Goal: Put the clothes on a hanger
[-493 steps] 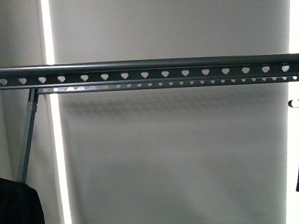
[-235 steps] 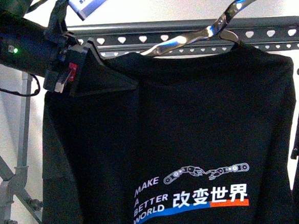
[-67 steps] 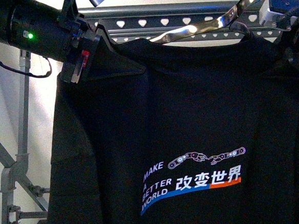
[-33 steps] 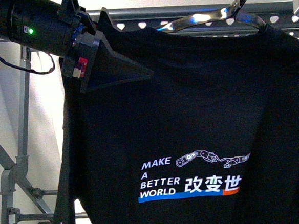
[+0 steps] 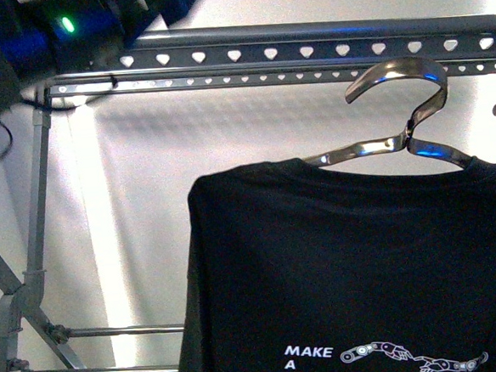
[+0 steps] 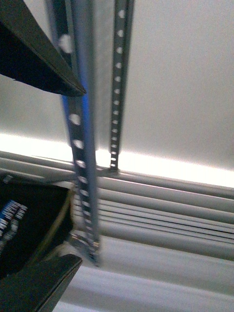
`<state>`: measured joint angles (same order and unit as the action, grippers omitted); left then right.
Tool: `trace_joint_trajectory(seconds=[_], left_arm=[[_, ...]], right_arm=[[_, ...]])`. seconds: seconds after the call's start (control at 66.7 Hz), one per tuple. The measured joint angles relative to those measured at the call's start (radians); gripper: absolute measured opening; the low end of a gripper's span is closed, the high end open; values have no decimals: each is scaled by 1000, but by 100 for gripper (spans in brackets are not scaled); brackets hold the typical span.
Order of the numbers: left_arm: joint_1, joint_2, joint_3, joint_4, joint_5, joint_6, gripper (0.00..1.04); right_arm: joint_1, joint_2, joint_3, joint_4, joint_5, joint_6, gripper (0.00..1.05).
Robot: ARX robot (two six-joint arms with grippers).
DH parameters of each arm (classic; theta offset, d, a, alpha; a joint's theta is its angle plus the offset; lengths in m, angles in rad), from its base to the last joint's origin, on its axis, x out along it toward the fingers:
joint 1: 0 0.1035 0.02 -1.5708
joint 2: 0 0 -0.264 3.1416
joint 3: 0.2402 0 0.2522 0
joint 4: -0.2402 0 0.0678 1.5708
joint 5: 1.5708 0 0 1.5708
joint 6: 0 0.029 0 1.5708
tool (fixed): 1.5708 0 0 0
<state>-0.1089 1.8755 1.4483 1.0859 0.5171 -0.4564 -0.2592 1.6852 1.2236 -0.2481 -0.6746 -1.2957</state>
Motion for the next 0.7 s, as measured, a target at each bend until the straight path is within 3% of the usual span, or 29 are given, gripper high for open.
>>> trace_joint_trajectory(seconds=[0.12,0.24,0.375,0.465,0.584,0.704], left_arm=[[27,-83,-6,-1,-79,-129,98],[42,-127,-54,-83,-138,-141,98],[43,-137,-156,-154,-179,-69,98],[41,-166,-198,-227,-216,-25,98],[29,-325,-280,-584,-521,215,80],[40,-500,-499,-603,-578,362,60]], right_arm=[[-12,-2,-1,28,0,65,9],[-21,-31,6,26,-11,216,9],[-21,-109,26,-109,13,336,9],[-19,-164,51,-215,87,430,9],[-20,-194,90,-305,133,565,9],[-24,-194,139,-374,143,686,9]])
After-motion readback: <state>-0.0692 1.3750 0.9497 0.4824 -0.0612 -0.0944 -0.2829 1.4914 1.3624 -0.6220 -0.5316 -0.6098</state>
